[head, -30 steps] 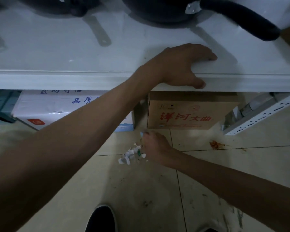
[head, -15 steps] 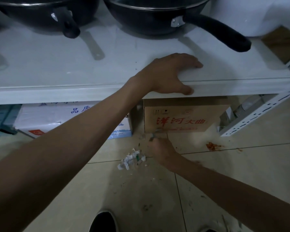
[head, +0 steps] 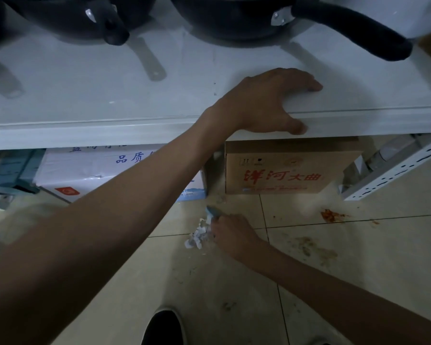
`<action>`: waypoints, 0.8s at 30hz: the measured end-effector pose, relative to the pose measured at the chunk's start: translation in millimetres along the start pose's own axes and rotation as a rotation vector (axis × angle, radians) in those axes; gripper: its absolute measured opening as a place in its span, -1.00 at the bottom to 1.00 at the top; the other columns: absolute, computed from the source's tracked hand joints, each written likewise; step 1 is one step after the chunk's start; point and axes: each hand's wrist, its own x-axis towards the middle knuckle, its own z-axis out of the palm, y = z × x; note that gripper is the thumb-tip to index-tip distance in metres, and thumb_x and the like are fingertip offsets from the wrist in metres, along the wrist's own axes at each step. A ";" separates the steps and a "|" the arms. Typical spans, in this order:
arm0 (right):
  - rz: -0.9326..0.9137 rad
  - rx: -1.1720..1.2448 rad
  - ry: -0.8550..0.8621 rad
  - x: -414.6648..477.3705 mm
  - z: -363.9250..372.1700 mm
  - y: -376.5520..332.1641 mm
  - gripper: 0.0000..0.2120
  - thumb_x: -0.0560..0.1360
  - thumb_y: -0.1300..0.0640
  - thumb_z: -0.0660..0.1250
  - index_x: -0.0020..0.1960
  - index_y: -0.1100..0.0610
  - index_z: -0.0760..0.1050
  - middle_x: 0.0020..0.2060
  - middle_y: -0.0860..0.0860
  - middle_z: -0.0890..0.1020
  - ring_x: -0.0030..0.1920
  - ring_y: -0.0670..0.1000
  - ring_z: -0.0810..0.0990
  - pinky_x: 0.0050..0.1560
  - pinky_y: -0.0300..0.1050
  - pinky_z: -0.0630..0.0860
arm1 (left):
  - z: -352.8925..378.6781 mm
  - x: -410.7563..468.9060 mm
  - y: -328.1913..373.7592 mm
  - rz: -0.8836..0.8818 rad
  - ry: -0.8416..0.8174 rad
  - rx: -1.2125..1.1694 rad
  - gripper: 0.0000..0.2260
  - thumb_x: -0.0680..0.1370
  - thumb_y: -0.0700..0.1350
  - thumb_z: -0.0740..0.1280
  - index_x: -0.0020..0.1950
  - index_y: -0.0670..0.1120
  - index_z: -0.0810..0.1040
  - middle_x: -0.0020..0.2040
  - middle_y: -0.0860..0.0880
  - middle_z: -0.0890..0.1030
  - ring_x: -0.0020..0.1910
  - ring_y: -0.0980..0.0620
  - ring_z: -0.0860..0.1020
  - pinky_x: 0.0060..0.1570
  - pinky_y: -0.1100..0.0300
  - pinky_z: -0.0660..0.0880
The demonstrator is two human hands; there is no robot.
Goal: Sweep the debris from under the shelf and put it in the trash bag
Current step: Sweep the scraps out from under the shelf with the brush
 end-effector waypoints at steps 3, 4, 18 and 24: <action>0.071 -0.073 -0.019 15.9 3.2 18.7 -0.62 -0.27 0.13 0.63 -0.65 0.10 0.43 -0.74 -0.09 0.41 -0.75 -0.12 0.37 -0.65 -0.41 0.26 | -0.4 -0.1 0.2 0.000 0.004 0.000 -0.35 0.42 0.26 0.39 0.48 0.18 0.32 0.49 0.18 0.32 0.43 0.12 0.29 0.34 0.12 0.28; 0.064 -0.088 -0.038 21.4 8.9 24.8 -0.62 -0.27 0.12 0.63 -0.65 0.09 0.43 -0.74 -0.10 0.41 -0.74 -0.12 0.37 -0.64 -0.41 0.27 | -0.5 -0.2 0.7 0.001 0.004 0.003 -0.35 0.42 0.26 0.39 0.48 0.18 0.32 0.49 0.18 0.32 0.43 0.12 0.30 0.34 0.11 0.28; -0.165 -0.264 -0.060 -24.2 55.5 -34.0 -0.77 -0.06 0.15 0.55 -0.51 0.11 0.51 -0.62 -0.06 0.46 -0.66 -0.13 0.41 -0.59 -0.37 0.29 | -0.8 0.0 0.1 -0.002 0.010 -0.003 -0.33 0.41 0.26 0.41 0.48 0.18 0.32 0.48 0.18 0.33 0.40 0.12 0.32 0.28 0.17 0.29; -0.038 -0.063 -0.009 -2.1 9.5 -10.0 -0.72 0.50 0.29 0.19 0.19 0.26 0.49 -0.01 0.14 0.65 -0.05 0.10 0.65 -0.09 -0.03 0.54 | -0.5 0.8 -0.2 -0.010 0.001 -0.002 -0.32 0.40 0.28 0.39 0.49 0.19 0.32 0.50 0.18 0.31 0.42 0.11 0.30 0.30 0.17 0.27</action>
